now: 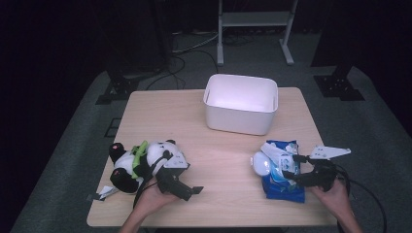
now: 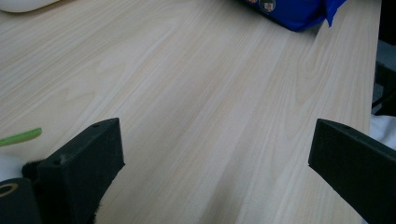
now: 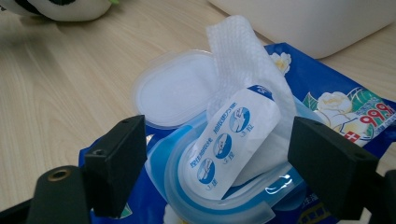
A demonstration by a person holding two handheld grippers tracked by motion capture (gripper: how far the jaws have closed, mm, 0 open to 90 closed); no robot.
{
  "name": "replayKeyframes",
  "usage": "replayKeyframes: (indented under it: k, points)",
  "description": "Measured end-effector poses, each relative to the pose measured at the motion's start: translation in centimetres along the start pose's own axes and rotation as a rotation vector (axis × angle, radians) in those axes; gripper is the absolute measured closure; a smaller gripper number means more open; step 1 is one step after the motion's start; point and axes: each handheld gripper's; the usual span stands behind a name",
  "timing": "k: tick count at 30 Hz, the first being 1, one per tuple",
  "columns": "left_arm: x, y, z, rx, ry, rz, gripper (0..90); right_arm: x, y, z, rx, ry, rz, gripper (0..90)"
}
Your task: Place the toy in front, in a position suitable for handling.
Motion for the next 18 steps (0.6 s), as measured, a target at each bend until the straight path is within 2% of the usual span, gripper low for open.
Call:
replayKeyframes:
  k: [5, 7, 11, 12, 16, 18]
  points:
    - [0.3, 0.7, -0.2, -0.007, -0.012, 0.002, 2.0, 0.0, -0.1, -0.2, -0.008, 0.003, -0.002, 18.3]
    - [0.9, 1.3, -0.2, -0.026, -0.009, 0.003, 2.0, 0.1, 0.0, -0.4, -0.012, 0.004, -0.008, 18.3]
    - [1.6, 1.9, 0.0, -0.026, -0.014, -0.010, 2.2, 0.2, 0.2, -0.5, -0.014, 0.008, -0.014, 18.3]
    - [2.2, 2.5, 0.3, -0.042, -0.011, -0.002, 2.2, 0.1, 0.3, -0.5, -0.014, 0.009, -0.015, 18.2]
    - [3.2, 3.2, 0.8, -0.055, -0.019, -0.006, 2.2, 0.0, 0.4, -0.3, -0.008, 0.012, -0.008, 18.2]
    - [4.4, 3.7, 1.5, -0.075, -0.022, -0.007, 4.5, -0.1, 0.6, -0.1, 0.001, 0.010, -0.004, 18.2]
Point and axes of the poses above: each handheld gripper's, and its own axes: x roughly backward along the jaws, y roughly out of its top, z roughly to its left, and after that the axes turned 2 degrees about y, right-handed
